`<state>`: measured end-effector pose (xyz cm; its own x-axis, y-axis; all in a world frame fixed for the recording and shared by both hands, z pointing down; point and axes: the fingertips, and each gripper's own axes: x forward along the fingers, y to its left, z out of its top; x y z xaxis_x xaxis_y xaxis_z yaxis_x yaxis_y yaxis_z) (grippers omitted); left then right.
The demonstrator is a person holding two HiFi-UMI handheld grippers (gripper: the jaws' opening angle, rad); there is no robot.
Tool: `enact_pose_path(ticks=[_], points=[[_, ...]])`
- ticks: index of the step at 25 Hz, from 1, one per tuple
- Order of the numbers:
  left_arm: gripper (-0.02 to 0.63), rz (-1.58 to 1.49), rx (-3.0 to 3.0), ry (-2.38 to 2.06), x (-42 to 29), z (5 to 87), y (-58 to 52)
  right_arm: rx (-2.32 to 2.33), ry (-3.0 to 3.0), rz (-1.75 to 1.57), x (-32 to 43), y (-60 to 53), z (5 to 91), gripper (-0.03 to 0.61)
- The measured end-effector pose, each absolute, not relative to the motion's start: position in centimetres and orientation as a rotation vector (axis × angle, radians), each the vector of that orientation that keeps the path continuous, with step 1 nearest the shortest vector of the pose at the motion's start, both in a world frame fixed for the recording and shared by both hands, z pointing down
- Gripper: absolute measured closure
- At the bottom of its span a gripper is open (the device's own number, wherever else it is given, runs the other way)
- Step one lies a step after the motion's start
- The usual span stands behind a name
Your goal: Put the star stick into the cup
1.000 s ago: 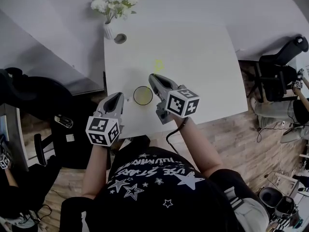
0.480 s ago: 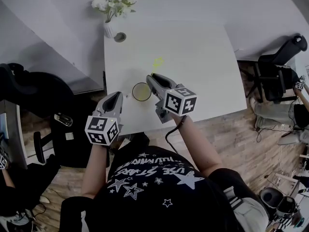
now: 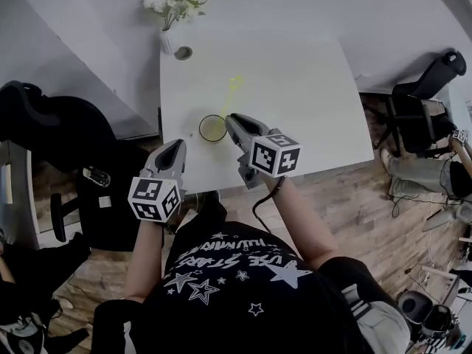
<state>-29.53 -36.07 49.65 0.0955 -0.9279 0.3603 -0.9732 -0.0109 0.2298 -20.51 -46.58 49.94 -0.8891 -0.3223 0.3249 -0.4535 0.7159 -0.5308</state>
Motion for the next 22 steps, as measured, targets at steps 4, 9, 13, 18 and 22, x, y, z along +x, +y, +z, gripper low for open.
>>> enact_pose_path(ticks=[4,9,13,18,22], points=[[0.611,0.138,1.980,-1.883,-28.4,48.9,-34.4,0.616,-2.745,0.896,-19.1,-44.8,48.8,0.558],[0.611,0.119,1.994,-1.897,-26.9,48.2,-32.3,0.597,-2.778,0.868,-17.4,-42.2,47.6,0.565],[0.611,0.113,2.007,-1.902,-25.5,47.5,-30.8,0.594,-2.788,0.854,-15.7,-40.3,46.8,0.565],[0.611,0.108,2.023,-1.907,-23.3,46.9,-28.8,0.580,-2.798,0.831,-13.4,-37.8,46.1,0.565],[0.611,0.099,2.038,-1.914,-21.7,46.3,-26.9,0.576,-2.808,0.813,-11.6,-35.6,45.5,0.565]])
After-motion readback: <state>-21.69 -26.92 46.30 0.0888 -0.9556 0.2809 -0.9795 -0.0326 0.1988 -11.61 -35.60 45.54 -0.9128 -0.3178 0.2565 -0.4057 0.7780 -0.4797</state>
